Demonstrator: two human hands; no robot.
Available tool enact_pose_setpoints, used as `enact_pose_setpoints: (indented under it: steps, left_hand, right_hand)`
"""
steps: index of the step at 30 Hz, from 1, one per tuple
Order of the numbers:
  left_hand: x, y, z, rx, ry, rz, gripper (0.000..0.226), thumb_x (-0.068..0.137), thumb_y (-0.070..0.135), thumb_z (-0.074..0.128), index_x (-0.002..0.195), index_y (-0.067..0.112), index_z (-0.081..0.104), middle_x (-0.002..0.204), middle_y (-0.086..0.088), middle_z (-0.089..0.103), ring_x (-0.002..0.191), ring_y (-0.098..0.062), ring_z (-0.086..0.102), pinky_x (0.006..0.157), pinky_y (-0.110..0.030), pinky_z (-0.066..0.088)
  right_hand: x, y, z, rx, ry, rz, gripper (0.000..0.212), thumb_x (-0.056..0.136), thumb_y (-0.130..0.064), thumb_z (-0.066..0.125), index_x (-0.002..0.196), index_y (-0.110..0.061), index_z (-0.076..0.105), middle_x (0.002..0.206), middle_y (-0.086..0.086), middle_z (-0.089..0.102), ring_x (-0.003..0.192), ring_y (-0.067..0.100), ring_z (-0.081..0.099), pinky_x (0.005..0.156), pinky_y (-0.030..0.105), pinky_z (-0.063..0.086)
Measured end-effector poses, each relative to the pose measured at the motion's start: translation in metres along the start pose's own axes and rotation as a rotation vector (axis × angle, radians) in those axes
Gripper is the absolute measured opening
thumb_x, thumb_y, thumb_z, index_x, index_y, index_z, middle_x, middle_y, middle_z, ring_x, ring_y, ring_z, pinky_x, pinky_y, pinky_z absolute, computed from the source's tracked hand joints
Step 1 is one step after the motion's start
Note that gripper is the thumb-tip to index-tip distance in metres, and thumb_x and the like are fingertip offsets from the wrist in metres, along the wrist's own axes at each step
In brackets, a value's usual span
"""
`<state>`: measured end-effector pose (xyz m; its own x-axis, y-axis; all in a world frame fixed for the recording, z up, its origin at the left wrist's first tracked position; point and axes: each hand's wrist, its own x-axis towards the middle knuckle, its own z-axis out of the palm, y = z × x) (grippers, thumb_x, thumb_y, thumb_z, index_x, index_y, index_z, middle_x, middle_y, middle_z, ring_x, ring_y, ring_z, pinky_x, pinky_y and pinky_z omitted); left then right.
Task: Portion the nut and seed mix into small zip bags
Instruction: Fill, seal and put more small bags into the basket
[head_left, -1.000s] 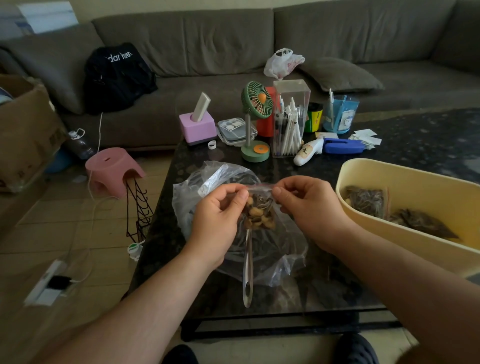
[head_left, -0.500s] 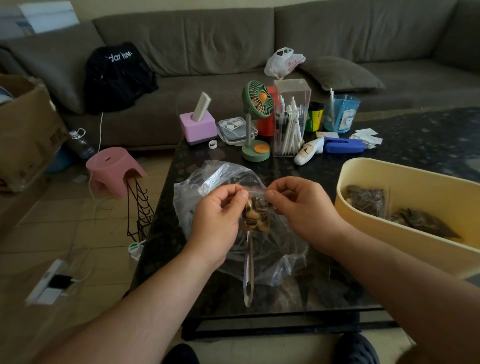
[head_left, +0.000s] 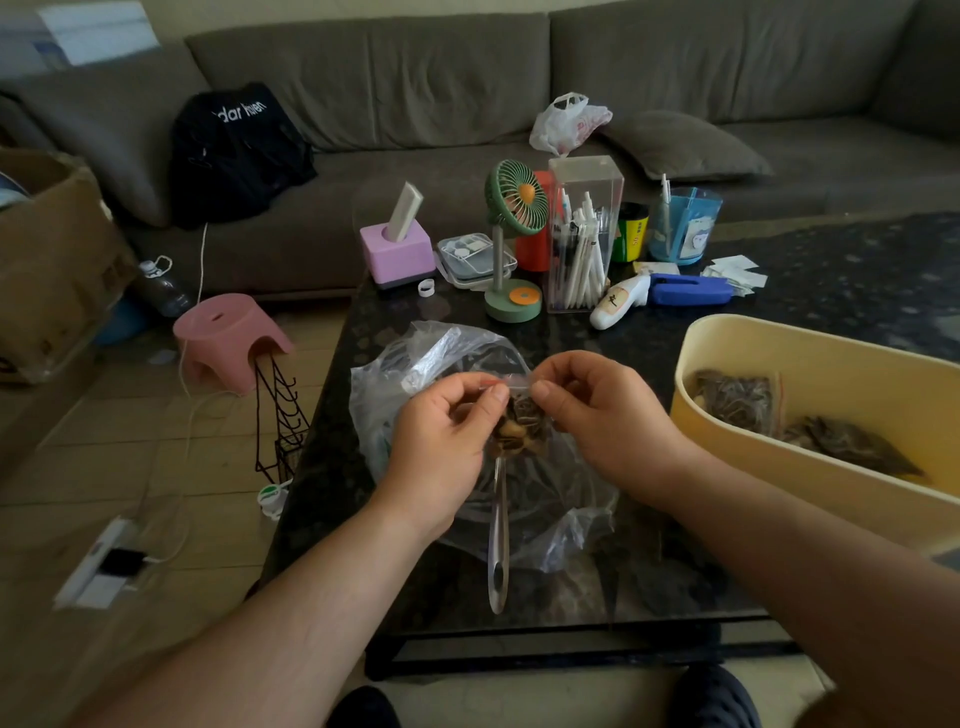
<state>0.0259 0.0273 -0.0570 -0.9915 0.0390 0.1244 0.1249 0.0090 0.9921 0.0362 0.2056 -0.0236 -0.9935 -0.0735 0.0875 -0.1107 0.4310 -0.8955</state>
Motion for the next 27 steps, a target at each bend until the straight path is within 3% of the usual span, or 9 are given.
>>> enact_pose_setpoints:
  steps: [3,10,15,21,25,27]
  left_hand:
    - [-0.0012,0.0014,0.0014,0.009,-0.004,0.007,0.012,0.103,0.015,0.067,0.102,0.023,0.076,0.095,0.007,0.079,0.092,-0.007,0.076,0.076,-0.018,0.058]
    - [-0.0035,0.0016,0.0024,0.029,-0.045,0.020,0.011,0.102,0.015,0.068,0.103,0.023,0.075,0.096,0.007,0.079,0.093,-0.007,0.076,0.077,-0.019,0.059]
    - [0.0005,0.0001,-0.0015,0.075,-0.065,0.017,0.010,0.101,0.018,0.069,0.103,0.025,0.076,0.097,0.005,0.079,0.095,-0.010,0.076,0.079,-0.023,0.060]
    - [-0.0003,-0.0026,-0.0008,0.144,-0.108,0.033,0.013,0.102,0.019,0.069,0.102,0.031,0.076,0.096,0.003,0.079,0.091,-0.014,0.077,0.080,-0.033,0.063]
    - [-0.0001,-0.0030,-0.0045,0.240,-0.144,0.091,0.015,0.101,0.018,0.071,0.098,0.032,0.076,0.096,0.005,0.079,0.092,-0.011,0.077,0.081,-0.028,0.063]
    - [0.0014,-0.0006,-0.0058,0.218,-0.110,0.078,0.011,0.097,0.018,0.075,0.099,0.027,0.079,0.097,0.006,0.080,0.094,-0.010,0.077,0.084,-0.028,0.063]
  right_hand:
    - [0.0001,-0.0003,0.0024,-0.010,-0.012,-0.017,0.008,0.101,-0.022,0.066,0.104,-0.027,0.070,0.091,-0.008,0.072,0.083,-0.002,0.069,0.068,0.011,0.053]
    - [0.0019,0.0010,0.0040,-0.082,-0.001,-0.055,0.004,0.101,-0.025,0.066,0.101,-0.027,0.069,0.092,-0.008,0.069,0.083,-0.002,0.067,0.066,0.013,0.052]
    - [0.0033,0.0006,0.0006,-0.090,-0.015,-0.056,0.005,0.097,-0.027,0.070,0.101,-0.031,0.070,0.099,-0.008,0.069,0.092,0.004,0.068,0.078,0.022,0.057]
    - [0.0036,-0.0014,-0.0037,-0.279,0.012,-0.147,0.008,0.091,-0.029,0.077,0.098,-0.031,0.074,0.098,-0.013,0.065,0.090,0.001,0.064,0.078,0.016,0.055]
    - [0.0048,-0.0019,-0.0049,-0.424,-0.009,-0.221,0.004,0.092,-0.020,0.077,0.095,-0.023,0.077,0.093,-0.012,0.065,0.086,0.004,0.062,0.080,0.023,0.054]
    - [0.0051,-0.0041,-0.0049,-0.429,0.000,-0.210,0.004,0.092,-0.020,0.077,0.095,-0.022,0.077,0.090,-0.012,0.063,0.083,0.003,0.061,0.076,0.020,0.051]
